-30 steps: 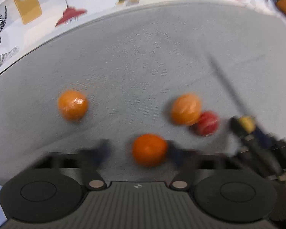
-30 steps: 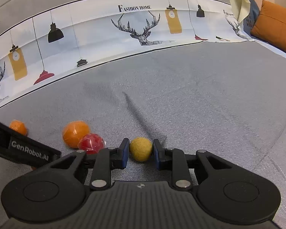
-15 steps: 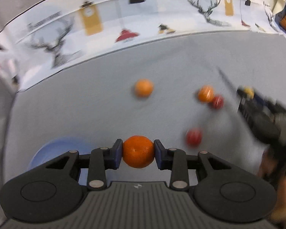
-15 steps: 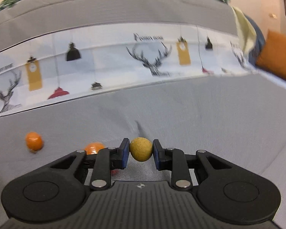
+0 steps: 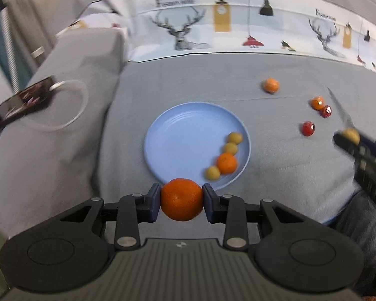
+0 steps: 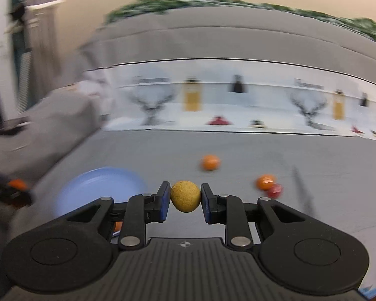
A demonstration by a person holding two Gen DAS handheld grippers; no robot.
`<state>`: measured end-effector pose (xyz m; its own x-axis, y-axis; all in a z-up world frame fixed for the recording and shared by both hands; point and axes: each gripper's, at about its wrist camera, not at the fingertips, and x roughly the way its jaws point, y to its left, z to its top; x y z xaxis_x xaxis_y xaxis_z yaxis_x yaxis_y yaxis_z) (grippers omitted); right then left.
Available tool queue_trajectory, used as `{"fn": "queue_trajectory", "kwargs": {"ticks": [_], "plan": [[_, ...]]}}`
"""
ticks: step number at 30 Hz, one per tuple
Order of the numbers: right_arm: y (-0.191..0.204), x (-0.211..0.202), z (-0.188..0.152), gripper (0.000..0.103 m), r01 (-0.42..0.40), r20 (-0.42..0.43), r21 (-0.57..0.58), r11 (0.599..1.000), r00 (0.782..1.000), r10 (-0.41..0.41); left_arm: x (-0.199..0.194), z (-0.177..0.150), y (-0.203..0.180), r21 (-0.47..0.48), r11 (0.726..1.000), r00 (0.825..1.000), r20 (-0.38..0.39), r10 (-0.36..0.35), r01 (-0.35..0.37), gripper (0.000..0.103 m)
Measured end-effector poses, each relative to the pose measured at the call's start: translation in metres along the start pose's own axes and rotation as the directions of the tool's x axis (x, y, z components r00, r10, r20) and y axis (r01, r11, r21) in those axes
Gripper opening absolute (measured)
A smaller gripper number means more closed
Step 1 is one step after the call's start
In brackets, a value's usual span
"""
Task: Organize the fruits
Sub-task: 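Carry both fruits over the blue plate and open both tools to drop them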
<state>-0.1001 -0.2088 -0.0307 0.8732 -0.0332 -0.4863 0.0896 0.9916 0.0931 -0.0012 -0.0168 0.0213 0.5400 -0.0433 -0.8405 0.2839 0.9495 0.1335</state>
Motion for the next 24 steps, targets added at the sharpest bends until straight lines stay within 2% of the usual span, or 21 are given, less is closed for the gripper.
{"fn": "queue_trajectory", "kwargs": {"ticks": [5,8,15,24], "plan": [[0.050,-0.036,-0.007,0.027,-0.134,-0.060,-0.038,0.990,0.989,0.132,-0.024,-0.028,0.020,-0.048,0.999,1.000,0.023,-0.014,0.015,0.039],[0.069,-0.051,-0.011,0.027,-0.165,-0.071,-0.073,0.984,0.985,0.160,-0.032,-0.038,0.025,-0.070,0.997,0.999,0.032,-0.022,0.024,0.039],[0.086,-0.063,-0.007,0.027,-0.168,-0.070,-0.117,0.979,0.985,0.161,-0.045,-0.045,0.032,-0.091,0.995,0.996,0.076,-0.042,0.048,0.039],[0.089,-0.059,-0.009,0.027,-0.164,-0.091,-0.135,0.977,0.984,0.153,-0.039,-0.045,0.033,-0.088,0.994,0.996,0.069,-0.059,0.065,0.039]]}}
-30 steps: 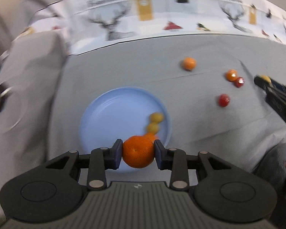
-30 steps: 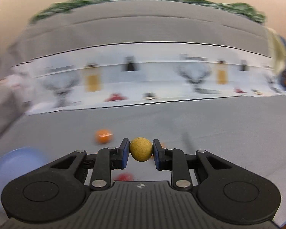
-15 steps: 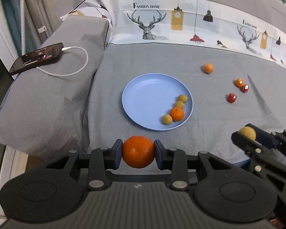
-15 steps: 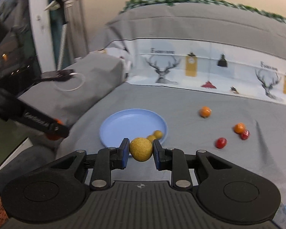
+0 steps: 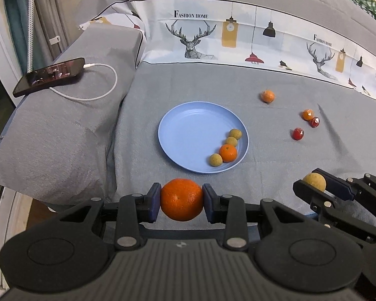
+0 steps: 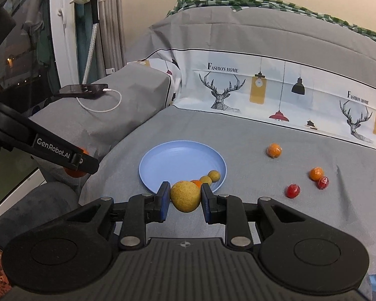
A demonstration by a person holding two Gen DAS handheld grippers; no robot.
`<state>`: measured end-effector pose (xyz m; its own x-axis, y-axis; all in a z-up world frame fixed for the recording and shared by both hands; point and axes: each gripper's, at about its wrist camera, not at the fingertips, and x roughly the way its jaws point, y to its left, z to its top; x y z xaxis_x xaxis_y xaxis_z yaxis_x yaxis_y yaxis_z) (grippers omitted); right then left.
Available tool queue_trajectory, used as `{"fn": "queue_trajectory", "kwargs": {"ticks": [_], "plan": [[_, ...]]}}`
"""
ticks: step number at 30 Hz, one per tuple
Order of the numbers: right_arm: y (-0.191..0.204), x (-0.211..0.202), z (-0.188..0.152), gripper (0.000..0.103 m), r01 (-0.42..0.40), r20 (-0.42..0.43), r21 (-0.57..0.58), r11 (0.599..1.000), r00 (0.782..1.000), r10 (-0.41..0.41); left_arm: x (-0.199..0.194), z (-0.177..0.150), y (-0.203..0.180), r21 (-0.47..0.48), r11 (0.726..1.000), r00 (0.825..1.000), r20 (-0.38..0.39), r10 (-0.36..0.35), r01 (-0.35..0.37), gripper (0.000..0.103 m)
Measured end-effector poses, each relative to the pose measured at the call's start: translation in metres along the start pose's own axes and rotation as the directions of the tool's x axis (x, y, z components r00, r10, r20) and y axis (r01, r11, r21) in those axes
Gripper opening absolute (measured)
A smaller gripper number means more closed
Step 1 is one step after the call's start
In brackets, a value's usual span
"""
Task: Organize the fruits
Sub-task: 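Carry both fruits over the blue plate and open both tools to drop them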
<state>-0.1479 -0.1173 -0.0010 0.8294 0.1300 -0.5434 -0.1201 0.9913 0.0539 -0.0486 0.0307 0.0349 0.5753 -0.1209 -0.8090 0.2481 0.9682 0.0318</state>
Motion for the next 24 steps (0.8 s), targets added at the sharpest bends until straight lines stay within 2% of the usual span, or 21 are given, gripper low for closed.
{"fn": "queue_trajectory", "kwargs": {"ticks": [14,24], "plan": [[-0.004,0.026,0.002,0.027,-0.011,-0.055,0.007,1.000,0.998,0.011,0.030,0.012,0.010,-0.015,1.000,0.999,-0.033,0.006,-0.007,0.039],[-0.003,0.062,0.011,0.027,-0.025,-0.089,0.020,1.000,0.996,0.026,0.062,0.031,0.015,-0.026,1.000,0.998,-0.063,0.003,-0.004,0.039]]}}
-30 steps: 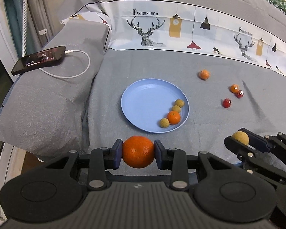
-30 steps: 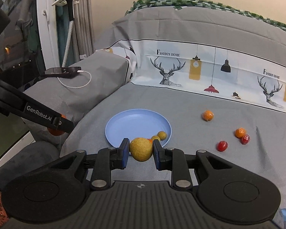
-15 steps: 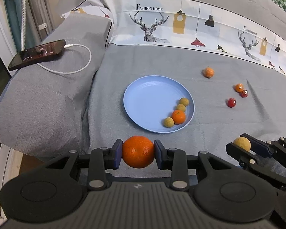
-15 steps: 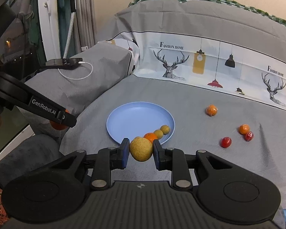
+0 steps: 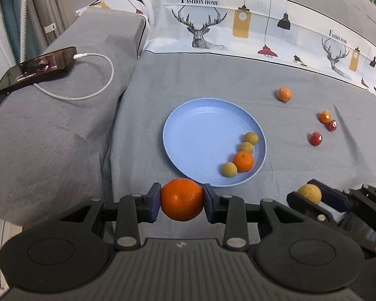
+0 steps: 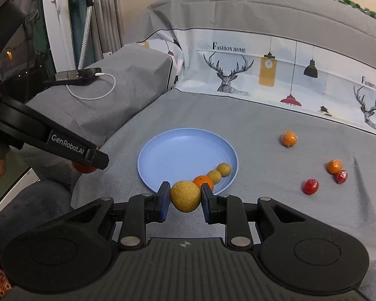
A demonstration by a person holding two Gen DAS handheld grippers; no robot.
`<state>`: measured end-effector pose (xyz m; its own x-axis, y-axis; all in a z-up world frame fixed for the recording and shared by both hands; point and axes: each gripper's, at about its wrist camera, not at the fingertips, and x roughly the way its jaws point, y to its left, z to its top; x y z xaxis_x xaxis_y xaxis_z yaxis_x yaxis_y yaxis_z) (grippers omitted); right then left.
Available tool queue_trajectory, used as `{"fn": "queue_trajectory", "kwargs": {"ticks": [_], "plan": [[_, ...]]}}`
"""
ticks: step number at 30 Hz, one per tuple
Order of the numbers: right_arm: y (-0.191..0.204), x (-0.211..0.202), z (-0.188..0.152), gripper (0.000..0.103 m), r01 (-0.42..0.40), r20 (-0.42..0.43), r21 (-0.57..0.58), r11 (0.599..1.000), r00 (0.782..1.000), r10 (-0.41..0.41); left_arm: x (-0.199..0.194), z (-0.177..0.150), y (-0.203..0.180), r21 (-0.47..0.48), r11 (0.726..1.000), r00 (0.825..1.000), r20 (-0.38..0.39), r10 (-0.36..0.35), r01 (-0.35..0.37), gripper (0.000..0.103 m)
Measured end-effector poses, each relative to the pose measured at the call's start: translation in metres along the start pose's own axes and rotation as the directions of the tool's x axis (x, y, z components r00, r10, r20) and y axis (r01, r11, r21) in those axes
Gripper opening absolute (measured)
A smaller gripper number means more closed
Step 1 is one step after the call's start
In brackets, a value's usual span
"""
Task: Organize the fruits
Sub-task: 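Carry both fruits over the blue plate and open both tools to drop them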
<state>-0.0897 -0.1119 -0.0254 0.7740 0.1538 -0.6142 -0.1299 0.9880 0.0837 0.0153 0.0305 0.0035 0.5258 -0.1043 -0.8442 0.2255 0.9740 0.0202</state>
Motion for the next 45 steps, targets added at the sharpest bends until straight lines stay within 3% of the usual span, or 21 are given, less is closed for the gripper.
{"fn": "queue_trajectory", "kwargs": {"ticks": [20,37,38,39,40,41,42,45], "plan": [[-0.030,0.096,0.020,0.027,0.049,-0.088,0.016,0.999,0.995,-0.047,0.085,0.053,0.003,0.011,1.000,0.998,-0.058,-0.013,0.014,0.039],[-0.027,0.163,0.032,0.027,0.031,-0.138,-0.042,0.999,0.990,-0.036,0.158,0.076,-0.001,0.065,0.997,0.991,-0.123,0.048,-0.040,0.039],[-0.027,0.165,0.033,0.027,0.027,-0.140,-0.044,0.999,0.990,-0.033,0.159,0.077,-0.001,0.066,0.997,0.991,-0.121,0.051,-0.043,0.041],[-0.027,0.168,0.034,0.027,0.015,-0.147,-0.048,0.999,0.989,-0.022,0.158,0.077,-0.001,0.065,0.997,0.992,-0.111,0.055,-0.048,0.055],[-0.026,0.169,0.034,0.030,0.009,-0.149,-0.052,0.999,0.989,-0.017,0.156,0.078,-0.002,0.065,0.997,0.994,-0.096,0.058,-0.052,0.081],[-0.026,0.170,0.035,0.035,0.018,-0.145,-0.057,0.998,0.989,-0.026,0.152,0.078,-0.002,0.065,0.996,0.996,-0.071,0.059,-0.054,0.093],[-0.026,0.170,0.035,0.051,0.029,-0.147,-0.064,0.998,0.988,-0.038,0.146,0.077,-0.002,0.069,0.996,0.997,-0.039,0.064,-0.061,0.102],[-0.029,0.159,0.037,0.080,0.034,-0.135,-0.038,0.999,0.990,-0.039,0.134,0.075,-0.006,0.110,0.989,0.994,-0.032,0.101,-0.096,0.103]]}}
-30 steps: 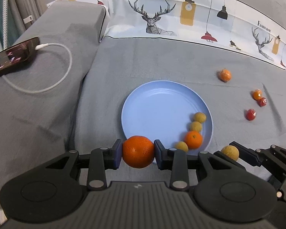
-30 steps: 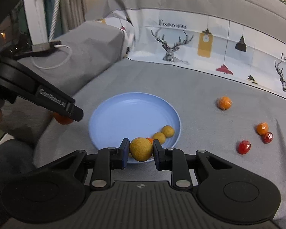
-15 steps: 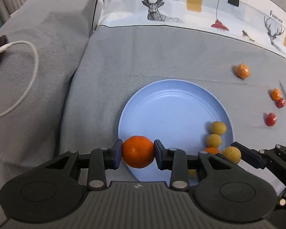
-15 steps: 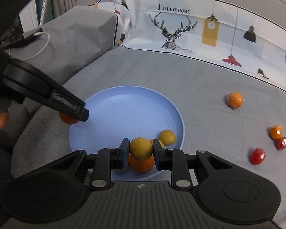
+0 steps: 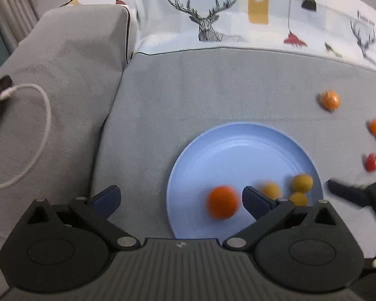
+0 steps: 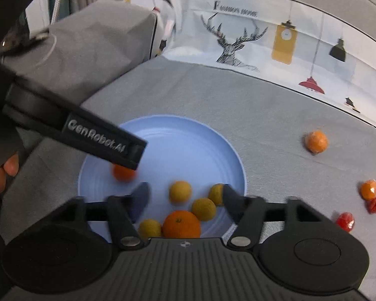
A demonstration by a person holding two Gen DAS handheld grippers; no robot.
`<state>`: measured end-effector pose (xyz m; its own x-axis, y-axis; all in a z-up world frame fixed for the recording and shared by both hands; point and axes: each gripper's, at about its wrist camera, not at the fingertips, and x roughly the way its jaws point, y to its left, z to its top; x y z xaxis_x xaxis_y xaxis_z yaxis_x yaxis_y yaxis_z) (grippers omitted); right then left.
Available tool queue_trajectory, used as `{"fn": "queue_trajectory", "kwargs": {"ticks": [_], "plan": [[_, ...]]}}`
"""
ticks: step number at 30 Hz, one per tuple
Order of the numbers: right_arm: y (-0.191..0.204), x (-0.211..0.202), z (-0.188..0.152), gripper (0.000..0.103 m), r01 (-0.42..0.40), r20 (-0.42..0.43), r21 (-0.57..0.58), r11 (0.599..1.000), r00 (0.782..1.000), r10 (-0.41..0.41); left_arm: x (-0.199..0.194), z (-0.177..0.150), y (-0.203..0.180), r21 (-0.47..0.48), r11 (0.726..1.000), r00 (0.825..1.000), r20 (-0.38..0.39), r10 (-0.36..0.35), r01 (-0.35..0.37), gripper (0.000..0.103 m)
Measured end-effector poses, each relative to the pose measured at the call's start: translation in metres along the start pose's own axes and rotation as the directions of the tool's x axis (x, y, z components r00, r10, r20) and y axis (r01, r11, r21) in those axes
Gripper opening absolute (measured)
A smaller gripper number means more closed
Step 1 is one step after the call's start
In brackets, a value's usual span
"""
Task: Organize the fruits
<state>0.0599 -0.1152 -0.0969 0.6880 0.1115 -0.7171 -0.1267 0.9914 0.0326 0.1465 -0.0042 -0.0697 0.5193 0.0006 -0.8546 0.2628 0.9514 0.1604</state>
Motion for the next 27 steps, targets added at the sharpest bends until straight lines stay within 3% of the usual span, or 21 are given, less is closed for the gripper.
{"fn": "queue_trajectory", "kwargs": {"ticks": [1,3,10,27], "plan": [[-0.001,-0.005,-0.001,0.093,-0.002,-0.002,0.007,1.000,1.000,0.002,-0.001,0.000,-0.002,0.009,1.000,1.000,-0.020,0.008,-0.008,0.103],[-0.002,-0.017,-0.005,0.102,-0.007,-0.012,0.021,1.000,1.000,0.007,-0.010,-0.005,-0.002,0.009,1.000,0.999,-0.036,0.014,-0.013,0.103],[0.008,-0.066,-0.026,0.102,-0.035,-0.039,0.067,0.997,0.999,0.038,-0.054,-0.037,-0.002,-0.017,1.000,0.998,-0.057,-0.017,0.016,0.103],[0.044,-0.163,-0.065,0.102,0.020,0.078,0.045,0.999,0.997,-0.024,-0.148,-0.104,-0.009,-0.018,0.999,0.999,0.020,0.027,-0.026,0.103]]}}
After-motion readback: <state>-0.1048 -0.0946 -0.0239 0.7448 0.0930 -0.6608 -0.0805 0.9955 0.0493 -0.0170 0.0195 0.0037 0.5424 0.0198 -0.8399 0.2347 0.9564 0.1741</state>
